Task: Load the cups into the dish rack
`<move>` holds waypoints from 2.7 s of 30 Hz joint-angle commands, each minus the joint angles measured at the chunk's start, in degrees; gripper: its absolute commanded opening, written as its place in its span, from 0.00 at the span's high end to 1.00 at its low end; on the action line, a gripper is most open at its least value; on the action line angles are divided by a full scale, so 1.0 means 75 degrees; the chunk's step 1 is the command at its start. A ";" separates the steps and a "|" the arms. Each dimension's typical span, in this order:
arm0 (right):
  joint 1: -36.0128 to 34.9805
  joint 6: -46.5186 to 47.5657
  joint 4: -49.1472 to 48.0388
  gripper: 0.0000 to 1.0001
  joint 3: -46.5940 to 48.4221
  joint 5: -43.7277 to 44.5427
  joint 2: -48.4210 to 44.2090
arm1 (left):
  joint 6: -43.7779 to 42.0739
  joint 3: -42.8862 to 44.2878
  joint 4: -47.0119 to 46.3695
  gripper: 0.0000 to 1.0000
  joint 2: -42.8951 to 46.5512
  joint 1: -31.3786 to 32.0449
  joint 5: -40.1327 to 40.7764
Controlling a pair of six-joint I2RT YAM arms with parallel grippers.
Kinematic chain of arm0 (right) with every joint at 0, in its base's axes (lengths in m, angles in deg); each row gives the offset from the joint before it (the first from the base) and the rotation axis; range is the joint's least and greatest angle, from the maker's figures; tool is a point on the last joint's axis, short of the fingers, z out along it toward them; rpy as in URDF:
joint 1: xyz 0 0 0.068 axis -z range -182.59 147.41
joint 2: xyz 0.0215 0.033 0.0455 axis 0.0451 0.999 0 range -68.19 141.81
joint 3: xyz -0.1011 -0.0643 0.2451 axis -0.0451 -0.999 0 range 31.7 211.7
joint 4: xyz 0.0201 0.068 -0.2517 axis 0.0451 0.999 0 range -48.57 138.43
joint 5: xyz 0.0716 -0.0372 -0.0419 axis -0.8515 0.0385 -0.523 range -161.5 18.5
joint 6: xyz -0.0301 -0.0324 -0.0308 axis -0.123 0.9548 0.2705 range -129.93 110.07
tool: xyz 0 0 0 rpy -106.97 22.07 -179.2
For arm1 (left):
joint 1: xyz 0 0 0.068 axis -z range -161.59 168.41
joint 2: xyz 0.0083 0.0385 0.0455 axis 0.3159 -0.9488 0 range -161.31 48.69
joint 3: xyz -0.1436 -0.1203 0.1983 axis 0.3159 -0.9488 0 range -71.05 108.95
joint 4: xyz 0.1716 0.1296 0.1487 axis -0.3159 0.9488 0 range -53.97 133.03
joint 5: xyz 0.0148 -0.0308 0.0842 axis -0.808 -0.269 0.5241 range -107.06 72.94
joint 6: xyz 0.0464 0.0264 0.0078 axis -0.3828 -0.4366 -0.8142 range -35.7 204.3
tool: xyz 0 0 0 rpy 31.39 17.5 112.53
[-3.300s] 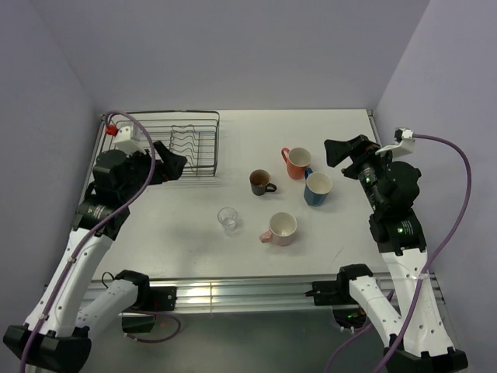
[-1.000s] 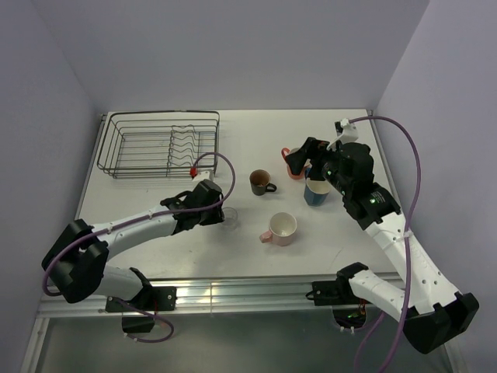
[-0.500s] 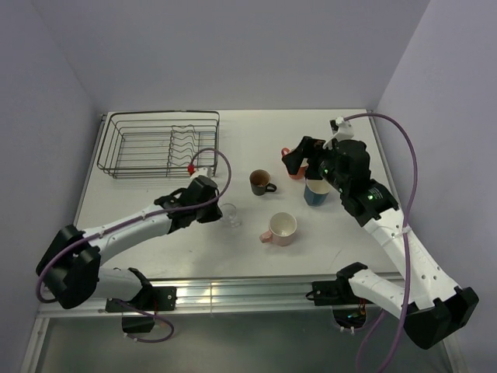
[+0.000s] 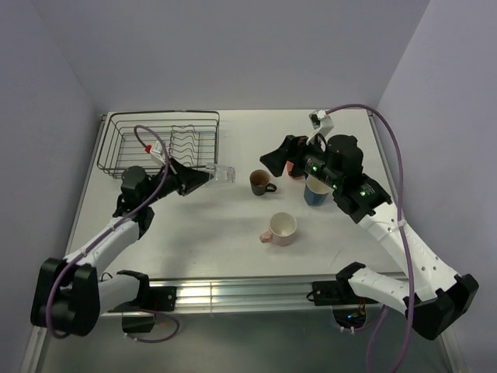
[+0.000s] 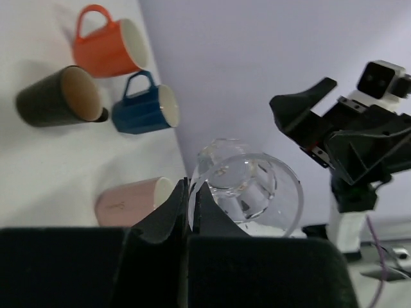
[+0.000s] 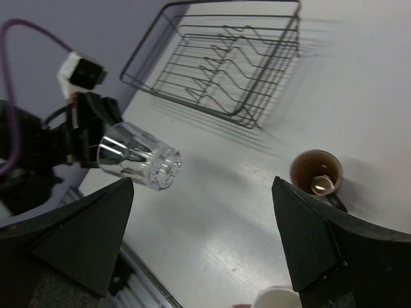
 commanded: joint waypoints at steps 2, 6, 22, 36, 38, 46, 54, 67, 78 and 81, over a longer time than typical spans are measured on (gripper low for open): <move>-0.0395 -0.0207 -0.1570 0.04 0.0641 -0.0993 0.0478 | 0.3525 -0.0433 -0.5764 1.00 -0.1152 -0.0489 -0.1977; -0.0759 -0.0348 -0.2193 0.04 0.0981 -0.1275 0.0970 | 0.5089 -0.0399 -0.8566 1.00 -0.2104 -0.0537 -0.1838; -0.1744 -0.0489 -0.3062 0.06 0.1146 -0.1311 0.2213 | 0.5911 0.0246 -0.9754 1.00 -0.2375 -0.0537 -0.1579; -0.1873 -0.0501 -0.3202 0.13 0.1216 -0.1018 0.2647 | 0.6087 0.0398 -0.9907 1.00 -0.2211 -0.0537 -0.1591; -0.1873 -0.0442 -0.3155 0.13 0.1146 -0.0808 0.2530 | 0.6053 0.0363 -0.9779 1.00 -0.2153 -0.0548 -0.1603; -0.1873 0.0015 -0.2535 0.12 0.1122 -0.0034 0.2061 | 0.6005 0.0105 -0.9801 1.00 -0.2094 -0.0712 -0.1615; -0.1862 -0.0031 -0.2791 0.12 0.1181 -0.0278 0.2376 | 0.6099 0.0152 -0.9872 1.00 -0.2059 -0.0712 -0.1650; -0.1873 -0.0723 -0.3987 0.14 0.1356 -0.1510 0.3045 | 0.6216 0.0351 -0.9918 1.00 -0.1883 -0.0701 -0.1743; -0.1873 -0.0910 -0.4175 0.58 0.1450 -0.1404 0.3127 | 0.6263 0.0339 -0.9942 1.00 -0.2035 -0.0701 -0.1779; -0.1862 -0.0957 -0.4175 0.80 0.1462 -0.1416 0.3150 | 0.6263 0.0363 -0.9965 1.00 -0.2082 -0.0701 -0.1744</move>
